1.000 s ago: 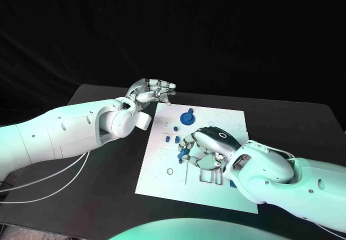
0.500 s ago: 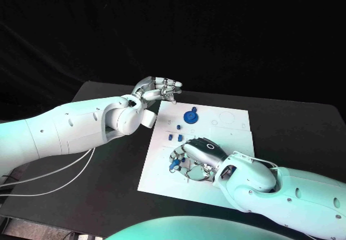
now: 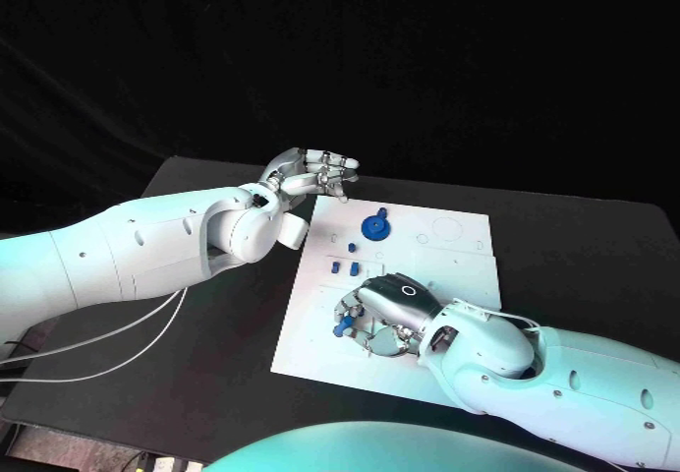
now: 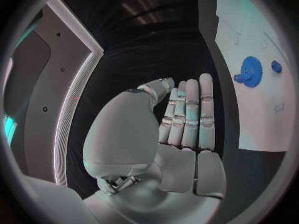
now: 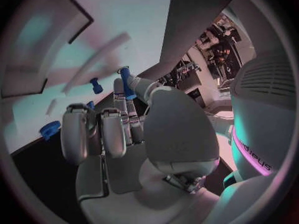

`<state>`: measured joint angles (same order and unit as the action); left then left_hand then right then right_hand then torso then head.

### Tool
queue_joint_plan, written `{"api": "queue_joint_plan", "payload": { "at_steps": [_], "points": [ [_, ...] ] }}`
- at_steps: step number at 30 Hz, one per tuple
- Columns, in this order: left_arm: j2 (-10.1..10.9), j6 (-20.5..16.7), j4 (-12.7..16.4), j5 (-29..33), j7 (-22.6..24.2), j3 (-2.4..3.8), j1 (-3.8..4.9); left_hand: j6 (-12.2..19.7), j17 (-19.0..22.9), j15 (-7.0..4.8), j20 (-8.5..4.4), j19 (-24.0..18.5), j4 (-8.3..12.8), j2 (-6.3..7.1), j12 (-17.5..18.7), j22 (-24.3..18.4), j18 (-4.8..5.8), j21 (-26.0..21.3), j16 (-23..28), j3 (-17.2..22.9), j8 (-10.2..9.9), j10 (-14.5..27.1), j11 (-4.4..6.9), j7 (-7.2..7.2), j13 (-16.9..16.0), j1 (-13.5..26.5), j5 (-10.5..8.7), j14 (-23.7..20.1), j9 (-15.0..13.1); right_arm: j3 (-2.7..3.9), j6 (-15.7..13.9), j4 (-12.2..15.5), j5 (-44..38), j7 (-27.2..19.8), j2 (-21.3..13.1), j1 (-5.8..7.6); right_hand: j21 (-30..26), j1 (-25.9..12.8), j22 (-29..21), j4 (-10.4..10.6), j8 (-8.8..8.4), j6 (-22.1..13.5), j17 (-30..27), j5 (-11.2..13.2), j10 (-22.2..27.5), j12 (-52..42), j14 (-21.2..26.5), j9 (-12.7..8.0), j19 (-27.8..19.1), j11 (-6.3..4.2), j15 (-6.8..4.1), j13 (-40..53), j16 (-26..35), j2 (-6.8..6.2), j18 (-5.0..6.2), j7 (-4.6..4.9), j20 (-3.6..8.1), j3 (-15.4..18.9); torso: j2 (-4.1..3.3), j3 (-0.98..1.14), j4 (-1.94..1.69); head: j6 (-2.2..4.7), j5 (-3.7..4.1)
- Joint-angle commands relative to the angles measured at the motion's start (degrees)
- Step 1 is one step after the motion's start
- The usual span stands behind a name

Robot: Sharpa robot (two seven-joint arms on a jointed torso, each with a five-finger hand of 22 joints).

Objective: Assemble the parts on the task board

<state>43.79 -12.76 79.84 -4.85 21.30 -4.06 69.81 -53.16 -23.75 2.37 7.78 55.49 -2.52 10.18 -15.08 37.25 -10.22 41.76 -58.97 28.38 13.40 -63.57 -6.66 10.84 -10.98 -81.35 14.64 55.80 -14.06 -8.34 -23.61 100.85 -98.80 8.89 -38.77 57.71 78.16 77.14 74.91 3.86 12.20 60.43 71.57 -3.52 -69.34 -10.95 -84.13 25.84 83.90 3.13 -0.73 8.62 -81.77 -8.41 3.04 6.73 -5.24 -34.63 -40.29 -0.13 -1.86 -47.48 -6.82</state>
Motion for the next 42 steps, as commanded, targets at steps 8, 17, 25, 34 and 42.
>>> {"api": "queue_joint_plan", "payload": {
  "at_steps": [8, 17, 25, 34, 42],
  "points": [
    [0.0, 1.1, 0.2, -0.1, 0.1, 0.02, 0.03, 0.0, 0.1, 0.23, -0.15, 0.2, 0.3, -0.13, -0.2, 0.1, -0.23, 0.3, 0.4, -0.1, -0.3, 0.2, 0.00, 0.05, -0.1, -0.5, 0.28, 0.1, 0.1, -0.07, 3.2, -0.6, -4.0, 1.6, 0.6, -0.09, -0.2, 0.4, 11.0, -0.2, 0.72, 0.3, -0.1, -0.4, -0.4, 0.3, -2.3, 1.4, 1.4, 0.09, -0.37, 0.1, 0.1, 0.09, -0.56, 0.12, 0.35, 0.1, 0.01, 0.01, 0.01, -0.02, 0.05],
    [0.1, 1.2, 0.3, -0.1, -0.1, 0.02, 0.03, 0.0, 0.1, 0.23, -0.15, 0.2, 0.3, -0.13, -0.2, 0.1, -0.23, 0.3, 0.4, -0.1, -0.3, 0.2, 0.00, 0.05, -0.1, -0.5, 0.28, 0.1, 0.1, -0.20, 3.6, -0.7, -5.4, 2.3, 1.4, -0.13, -0.3, 0.3, 11.0, -0.2, 0.73, 0.3, -0.1, -0.5, -0.4, 0.4, -2.3, 1.4, 1.4, 0.12, -0.34, 0.1, 0.2, 0.04, -0.56, 0.15, 0.34, 0.1, 0.01, 0.01, 0.04, -0.02, 0.05],
    [0.1, 1.3, 0.4, -0.1, -0.2, 0.02, 0.03, 0.0, 0.1, 0.23, -0.15, 0.2, 0.3, -0.13, -0.2, 0.1, -0.23, 0.3, 0.4, -0.1, -0.3, 0.2, 0.00, 0.05, -0.1, -0.5, 0.28, 0.1, 0.1, -0.28, 3.9, -0.5, -5.8, 2.7, 1.6, -0.14, -0.3, -0.1, 11.0, -0.3, 0.49, -0.3, -0.2, -0.7, -0.3, 0.6, -2.3, 1.4, 1.3, 0.26, -0.23, 0.2, 0.2, -0.64, -0.55, 0.39, 0.29, 0.4, 0.03, 0.01, 0.03, -0.02, 0.19],
    [0.2, 1.4, 0.4, -0.1, -0.2, 0.01, 0.03, 0.0, 0.1, 0.23, -0.15, 0.2, 0.3, -0.13, -0.2, 0.1, -0.23, 0.3, 0.4, -0.1, -0.3, 0.2, 0.00, 0.05, -0.1, -0.5, 0.28, 0.1, 0.1, -0.32, 1.3, 0.1, -5.9, 3.7, 1.0, -0.18, 0.0, -1.9, 11.3, 0.1, -4.70, -9.6, -0.5, -2.2, -0.4, 1.0, -2.2, -0.5, 1.5, -0.18, -0.45, 0.8, 0.3, -3.42, -0.60, 0.33, 0.36, 1.1, 0.02, 0.05, 0.03, 0.06, 0.36],
    [0.2, 1.3, 0.4, -0.1, -0.3, 0.00, 0.03, 0.0, 0.1, 0.26, -0.14, 0.1, 0.3, -0.17, -0.3, 0.2, -0.21, 0.4, 0.4, -0.1, -0.3, 0.3, -0.03, 0.07, -0.1, -0.4, 0.27, 0.0, 0.1, -0.32, -3.3, 1.9, -5.0, 3.3, -0.3, -0.30, -0.1, -2.9, 11.4, 0.3, -7.26, -15.1, -0.8, -2.5, -0.4, 1.5, -2.2, -1.2, 1.5, -0.36, -0.72, 1.6, 0.4, -5.19, -0.61, -1.43, 0.63, 2.1, 0.03, 0.07, 0.03, 0.31, 0.43]
  ]
}}
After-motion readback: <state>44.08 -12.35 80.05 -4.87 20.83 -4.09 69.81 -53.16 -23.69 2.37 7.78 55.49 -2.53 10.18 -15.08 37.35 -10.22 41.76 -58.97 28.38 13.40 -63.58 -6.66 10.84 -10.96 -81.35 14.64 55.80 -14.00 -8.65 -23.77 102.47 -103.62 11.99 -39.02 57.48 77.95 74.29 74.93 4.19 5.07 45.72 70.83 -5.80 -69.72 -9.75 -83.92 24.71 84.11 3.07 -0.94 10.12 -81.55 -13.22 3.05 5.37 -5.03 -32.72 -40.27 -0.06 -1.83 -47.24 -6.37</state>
